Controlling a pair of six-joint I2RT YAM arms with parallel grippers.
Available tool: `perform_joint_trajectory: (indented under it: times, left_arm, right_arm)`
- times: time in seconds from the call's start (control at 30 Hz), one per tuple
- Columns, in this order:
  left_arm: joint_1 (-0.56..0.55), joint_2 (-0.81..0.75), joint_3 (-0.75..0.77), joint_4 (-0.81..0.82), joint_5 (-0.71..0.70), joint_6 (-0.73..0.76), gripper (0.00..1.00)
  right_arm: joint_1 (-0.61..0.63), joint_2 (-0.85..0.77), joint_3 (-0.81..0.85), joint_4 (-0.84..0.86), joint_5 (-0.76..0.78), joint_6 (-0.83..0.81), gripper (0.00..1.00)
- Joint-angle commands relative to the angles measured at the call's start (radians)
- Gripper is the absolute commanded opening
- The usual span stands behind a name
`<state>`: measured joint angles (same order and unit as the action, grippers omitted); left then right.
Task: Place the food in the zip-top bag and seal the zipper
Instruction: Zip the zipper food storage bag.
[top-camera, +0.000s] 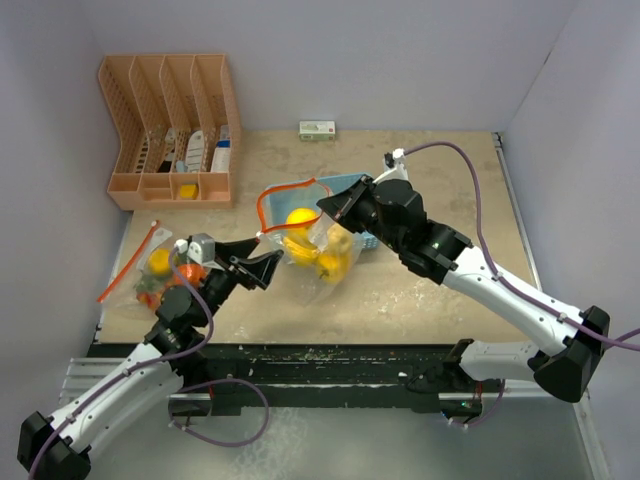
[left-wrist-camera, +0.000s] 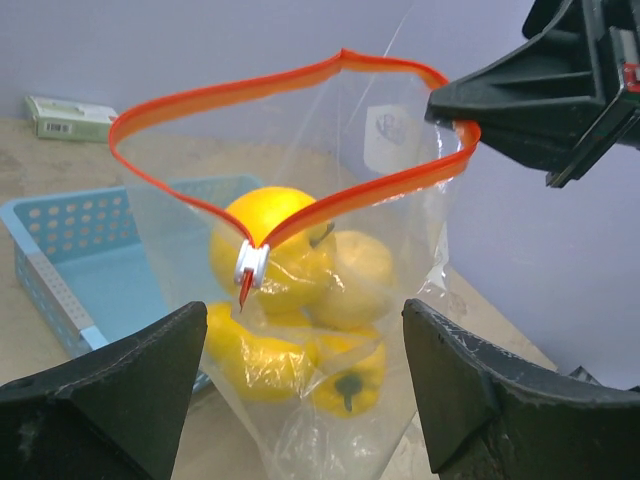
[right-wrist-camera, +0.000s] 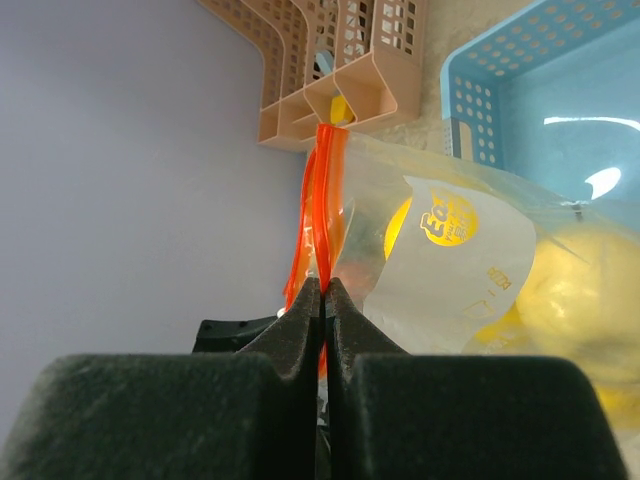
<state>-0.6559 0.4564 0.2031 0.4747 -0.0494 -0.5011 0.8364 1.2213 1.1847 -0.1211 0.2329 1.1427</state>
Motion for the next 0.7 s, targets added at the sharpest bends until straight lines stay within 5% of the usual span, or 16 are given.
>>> perform_joint_trajectory:
  times: [0.0, 0.4, 0.47, 0.67]
  left_arm:
    - [-0.002, -0.009, 0.031, 0.106, -0.008, 0.029, 0.82]
    - [-0.001, 0.148, -0.035, 0.333, -0.004, 0.010, 0.69]
    - [-0.002, 0.175, -0.020, 0.357, 0.006, 0.027, 0.57]
    - [-0.002, 0.238, 0.048, 0.373, 0.078, 0.071, 0.00]
  right_arm:
    - [-0.002, -0.035, 0.003, 0.065, -0.009, 0.021, 0.00]
    - [-0.003, -0.038, 0.012, 0.081, -0.064, 0.023, 0.00]
    - [-0.003, -0.047, 0.006, 0.079, -0.063, 0.023, 0.00]
    - [-0.003, -0.073, -0.015, 0.040, -0.043, 0.017, 0.00]
